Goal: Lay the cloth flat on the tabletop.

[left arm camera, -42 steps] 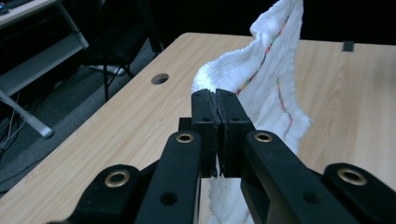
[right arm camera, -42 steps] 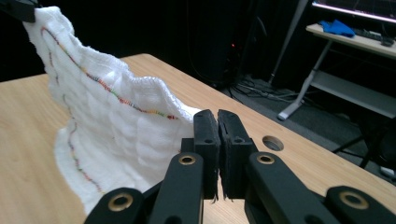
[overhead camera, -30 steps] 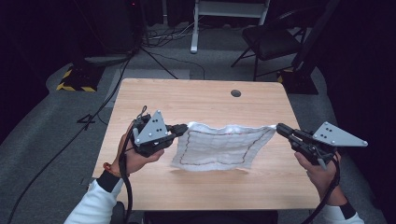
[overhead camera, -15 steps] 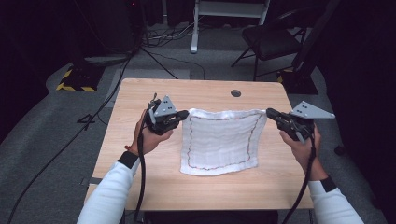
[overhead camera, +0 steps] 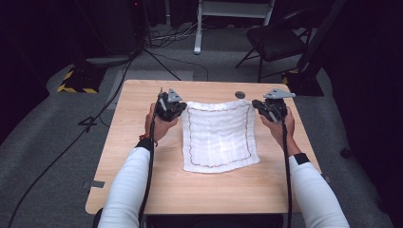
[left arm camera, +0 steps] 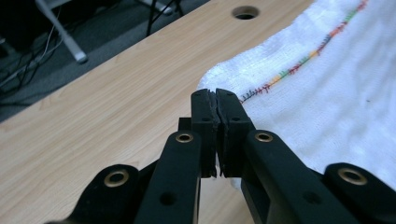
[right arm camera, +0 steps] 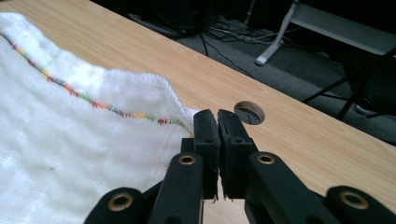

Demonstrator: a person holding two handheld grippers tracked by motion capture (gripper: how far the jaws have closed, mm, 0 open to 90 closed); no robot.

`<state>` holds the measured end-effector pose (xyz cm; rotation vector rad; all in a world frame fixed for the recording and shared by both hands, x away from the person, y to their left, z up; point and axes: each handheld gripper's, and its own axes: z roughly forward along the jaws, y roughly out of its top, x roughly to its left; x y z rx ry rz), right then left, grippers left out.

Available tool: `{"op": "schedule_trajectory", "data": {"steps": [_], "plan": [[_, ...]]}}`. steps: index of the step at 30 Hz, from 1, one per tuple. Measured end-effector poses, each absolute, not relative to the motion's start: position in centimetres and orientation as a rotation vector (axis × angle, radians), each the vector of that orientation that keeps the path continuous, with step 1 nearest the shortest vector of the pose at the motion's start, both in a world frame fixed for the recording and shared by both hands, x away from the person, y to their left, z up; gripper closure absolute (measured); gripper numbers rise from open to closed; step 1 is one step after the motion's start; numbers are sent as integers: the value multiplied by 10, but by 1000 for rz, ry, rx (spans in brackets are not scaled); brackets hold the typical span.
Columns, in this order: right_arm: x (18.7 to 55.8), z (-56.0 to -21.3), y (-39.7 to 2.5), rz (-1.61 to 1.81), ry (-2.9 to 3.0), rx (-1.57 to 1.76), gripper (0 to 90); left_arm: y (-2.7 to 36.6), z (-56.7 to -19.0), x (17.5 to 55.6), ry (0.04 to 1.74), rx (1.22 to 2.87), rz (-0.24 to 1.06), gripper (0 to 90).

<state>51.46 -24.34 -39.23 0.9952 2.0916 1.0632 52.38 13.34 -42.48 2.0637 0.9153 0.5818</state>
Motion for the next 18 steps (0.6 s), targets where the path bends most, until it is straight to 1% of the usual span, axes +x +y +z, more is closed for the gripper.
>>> {"op": "schedule_trajectory", "data": {"steps": [5,6,8,9,10,11,13,14,16,18], "plan": [[536,-403,-233,996,2099,1032,874,124,-434,541,965,2080,613,860],[540,-407,-231,973,2098,1046,873,123,-436,544,988,2082,623,845],[546,-413,-229,926,2093,1063,868,121,-439,547,1032,2077,646,799],[549,-417,-228,899,2098,1074,838,121,-441,549,1047,2075,645,765],[551,-421,-227,880,2099,1088,779,121,-442,549,1060,2079,643,731],[551,-423,-227,865,2099,1106,762,120,-443,549,1065,2087,634,685],[548,-425,-230,877,2114,1109,734,120,-444,545,1050,2093,612,667],[545,-425,-233,881,2116,1108,707,119,-444,542,1044,2106,609,642],[538,-426,-239,897,2139,1098,651,118,-443,535,1023,2111,575,544],[526,-429,-246,910,2171,1072,637,116,-444,522,958,2135,537,492]]}}
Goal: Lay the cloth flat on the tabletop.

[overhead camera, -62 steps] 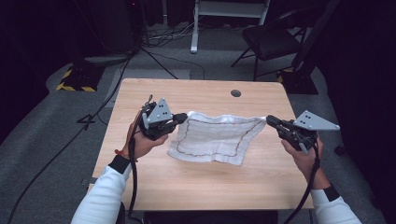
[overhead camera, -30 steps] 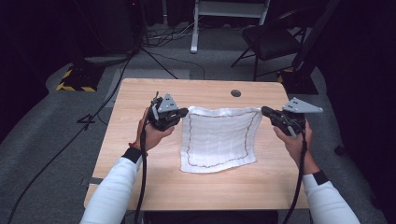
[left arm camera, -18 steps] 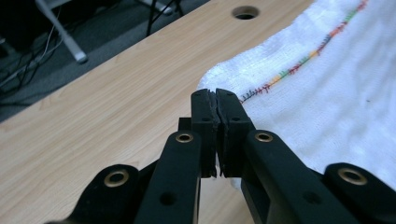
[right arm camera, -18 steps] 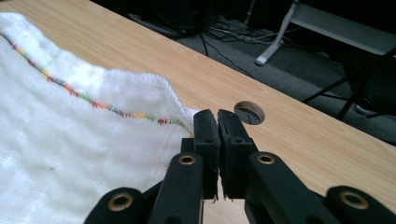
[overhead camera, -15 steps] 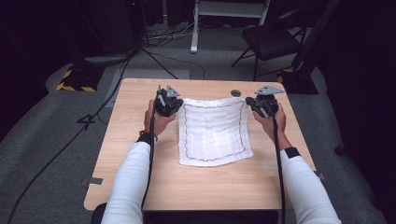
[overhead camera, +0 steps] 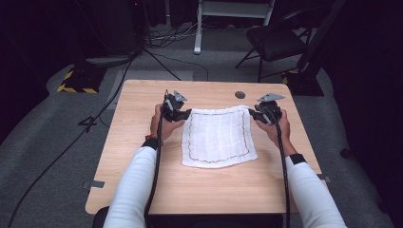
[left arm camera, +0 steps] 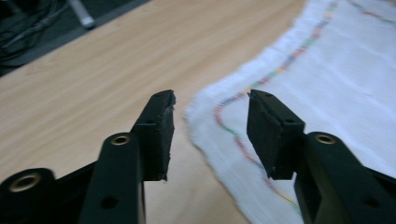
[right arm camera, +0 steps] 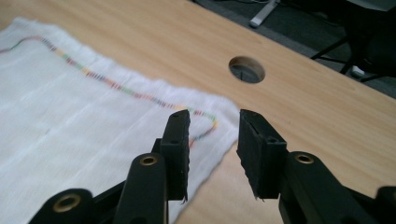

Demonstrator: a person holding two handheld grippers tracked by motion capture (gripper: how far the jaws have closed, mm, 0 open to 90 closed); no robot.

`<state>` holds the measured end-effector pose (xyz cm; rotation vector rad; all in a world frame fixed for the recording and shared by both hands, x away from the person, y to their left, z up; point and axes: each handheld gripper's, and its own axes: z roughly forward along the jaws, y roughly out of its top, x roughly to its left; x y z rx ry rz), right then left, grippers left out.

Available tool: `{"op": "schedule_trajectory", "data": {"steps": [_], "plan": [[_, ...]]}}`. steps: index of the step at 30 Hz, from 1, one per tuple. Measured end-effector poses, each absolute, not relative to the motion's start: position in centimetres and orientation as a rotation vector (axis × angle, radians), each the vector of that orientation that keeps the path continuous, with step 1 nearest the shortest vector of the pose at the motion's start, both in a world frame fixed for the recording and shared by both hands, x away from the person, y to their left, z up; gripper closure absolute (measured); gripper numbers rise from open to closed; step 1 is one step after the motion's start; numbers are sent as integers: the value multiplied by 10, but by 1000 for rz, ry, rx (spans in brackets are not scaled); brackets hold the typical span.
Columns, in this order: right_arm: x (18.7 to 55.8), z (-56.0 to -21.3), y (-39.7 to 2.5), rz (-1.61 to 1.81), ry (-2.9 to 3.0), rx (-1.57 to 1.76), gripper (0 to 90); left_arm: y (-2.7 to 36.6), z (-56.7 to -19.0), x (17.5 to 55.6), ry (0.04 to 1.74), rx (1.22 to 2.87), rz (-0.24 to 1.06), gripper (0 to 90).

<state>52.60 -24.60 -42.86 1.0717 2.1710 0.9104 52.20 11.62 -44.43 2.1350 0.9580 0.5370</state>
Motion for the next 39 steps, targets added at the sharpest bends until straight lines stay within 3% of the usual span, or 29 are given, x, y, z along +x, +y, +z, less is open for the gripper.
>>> {"op": "schedule_trajectory", "data": {"steps": [5,15,22,26,30,39], "plan": [[493,-441,-262,952,2292,994,573,109,-454,488,832,2260,456,339],[445,-472,-267,896,2520,828,480,109,-470,433,744,2330,325,284],[431,-484,-269,858,2555,849,493,110,-484,426,732,2409,320,266],[428,-485,-273,883,2545,871,502,109,-488,425,729,2403,307,263],[418,-486,-277,901,2542,827,584,113,-490,427,753,2381,275,249],[393,-485,-286,888,2554,856,596,115,-491,419,731,2386,230,256]]}}
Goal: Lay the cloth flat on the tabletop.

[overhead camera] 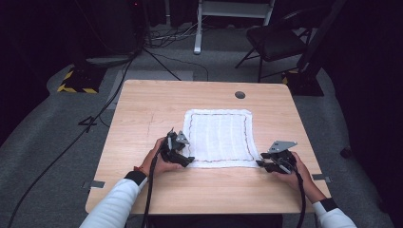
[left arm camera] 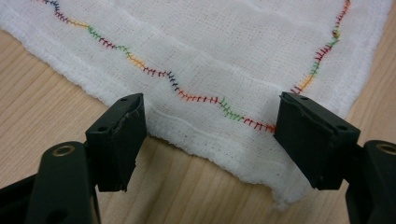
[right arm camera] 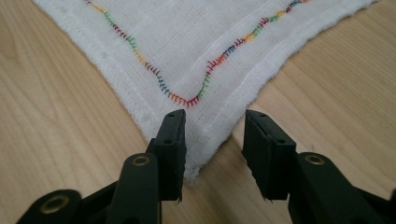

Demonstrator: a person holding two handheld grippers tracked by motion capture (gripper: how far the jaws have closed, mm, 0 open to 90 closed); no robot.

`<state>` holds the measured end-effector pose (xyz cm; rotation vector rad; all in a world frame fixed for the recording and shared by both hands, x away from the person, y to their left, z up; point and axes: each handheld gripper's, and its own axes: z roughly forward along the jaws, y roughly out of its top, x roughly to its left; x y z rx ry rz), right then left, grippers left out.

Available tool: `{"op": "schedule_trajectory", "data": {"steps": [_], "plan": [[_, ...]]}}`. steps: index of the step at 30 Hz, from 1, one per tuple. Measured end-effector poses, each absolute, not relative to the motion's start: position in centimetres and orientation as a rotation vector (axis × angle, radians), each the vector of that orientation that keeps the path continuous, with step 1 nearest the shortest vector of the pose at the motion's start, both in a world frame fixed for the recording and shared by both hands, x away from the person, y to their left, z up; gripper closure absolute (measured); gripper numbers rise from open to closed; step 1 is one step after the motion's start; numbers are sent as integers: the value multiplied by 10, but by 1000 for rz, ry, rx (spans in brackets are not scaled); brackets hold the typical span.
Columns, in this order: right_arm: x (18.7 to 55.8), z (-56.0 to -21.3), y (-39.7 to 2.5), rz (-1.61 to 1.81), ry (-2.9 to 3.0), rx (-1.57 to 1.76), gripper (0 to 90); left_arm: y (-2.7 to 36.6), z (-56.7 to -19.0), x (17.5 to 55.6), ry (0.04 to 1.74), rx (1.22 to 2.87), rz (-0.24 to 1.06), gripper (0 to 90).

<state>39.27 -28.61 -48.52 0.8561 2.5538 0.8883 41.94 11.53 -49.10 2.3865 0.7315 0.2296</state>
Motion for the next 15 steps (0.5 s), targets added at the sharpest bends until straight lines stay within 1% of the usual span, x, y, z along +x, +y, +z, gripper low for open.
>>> {"op": "schedule_trajectory", "data": {"steps": [6,12,13,15], "plan": [[379,-485,-291,897,2558,875,596,115,-491,409,712,2390,204,257],[369,-485,-295,900,2569,872,594,116,-490,397,668,2407,208,256],[368,-485,-295,899,2563,870,580,117,-488,395,647,2418,232,255],[367,-485,-294,878,2549,864,524,119,-486,395,639,2422,246,247]]}}
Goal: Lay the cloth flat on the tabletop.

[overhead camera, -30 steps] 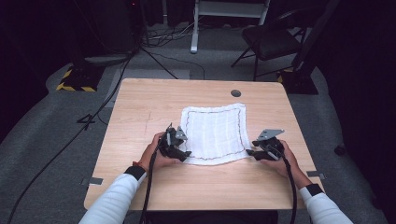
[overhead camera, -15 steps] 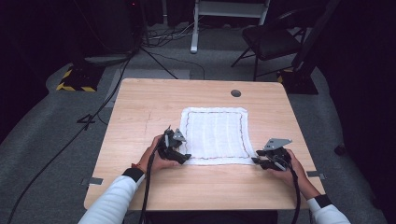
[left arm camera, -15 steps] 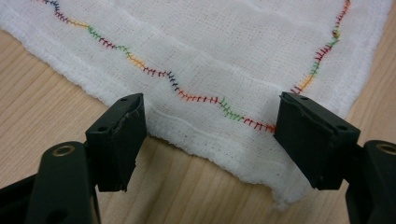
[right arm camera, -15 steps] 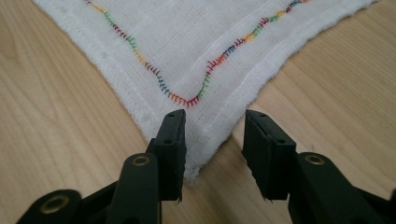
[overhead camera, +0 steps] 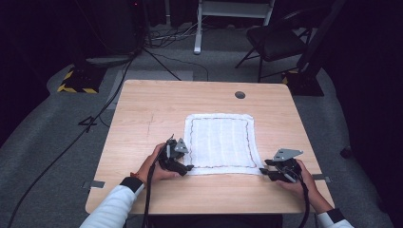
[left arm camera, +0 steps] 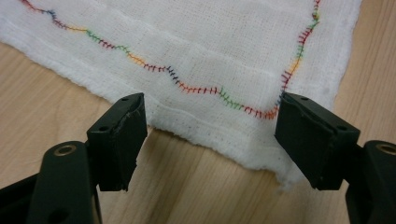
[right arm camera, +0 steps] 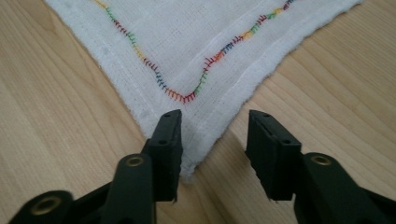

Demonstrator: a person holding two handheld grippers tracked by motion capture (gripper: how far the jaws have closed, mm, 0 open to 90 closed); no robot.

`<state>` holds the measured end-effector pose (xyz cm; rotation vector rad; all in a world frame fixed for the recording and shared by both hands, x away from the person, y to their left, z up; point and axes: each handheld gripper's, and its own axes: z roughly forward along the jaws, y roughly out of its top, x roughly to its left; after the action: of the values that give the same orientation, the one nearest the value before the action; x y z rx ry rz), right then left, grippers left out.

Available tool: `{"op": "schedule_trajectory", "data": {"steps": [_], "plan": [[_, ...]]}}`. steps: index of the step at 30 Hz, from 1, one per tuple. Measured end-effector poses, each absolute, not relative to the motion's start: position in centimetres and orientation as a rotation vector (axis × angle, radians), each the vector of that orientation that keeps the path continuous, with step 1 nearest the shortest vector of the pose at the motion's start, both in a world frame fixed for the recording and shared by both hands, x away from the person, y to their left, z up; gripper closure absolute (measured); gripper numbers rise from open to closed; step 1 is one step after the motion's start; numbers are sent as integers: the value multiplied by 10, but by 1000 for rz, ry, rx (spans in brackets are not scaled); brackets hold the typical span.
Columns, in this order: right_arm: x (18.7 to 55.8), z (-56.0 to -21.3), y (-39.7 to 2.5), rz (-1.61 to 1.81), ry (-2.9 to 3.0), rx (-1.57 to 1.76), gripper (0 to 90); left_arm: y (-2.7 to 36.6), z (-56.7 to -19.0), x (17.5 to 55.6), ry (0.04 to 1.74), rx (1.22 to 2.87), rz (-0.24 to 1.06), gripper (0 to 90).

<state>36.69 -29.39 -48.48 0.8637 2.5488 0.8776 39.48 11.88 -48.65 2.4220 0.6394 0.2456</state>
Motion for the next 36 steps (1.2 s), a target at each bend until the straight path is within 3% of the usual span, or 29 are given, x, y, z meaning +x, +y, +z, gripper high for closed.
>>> {"op": "schedule_trajectory", "data": {"steps": [6,14,22,27,36], "plan": [[366,-482,-291,935,2539,814,424,136,-479,400,698,2357,271,253],[363,-471,-257,1032,2536,703,389,148,-470,417,748,2246,311,241],[362,-473,-197,1064,2601,551,495,146,-472,441,815,2233,421,263],[361,-471,-154,1082,2606,438,524,148,-473,467,899,2165,369,254],[366,-476,-93,1139,2646,320,552,140,-472,500,967,2113,405,253]]}}
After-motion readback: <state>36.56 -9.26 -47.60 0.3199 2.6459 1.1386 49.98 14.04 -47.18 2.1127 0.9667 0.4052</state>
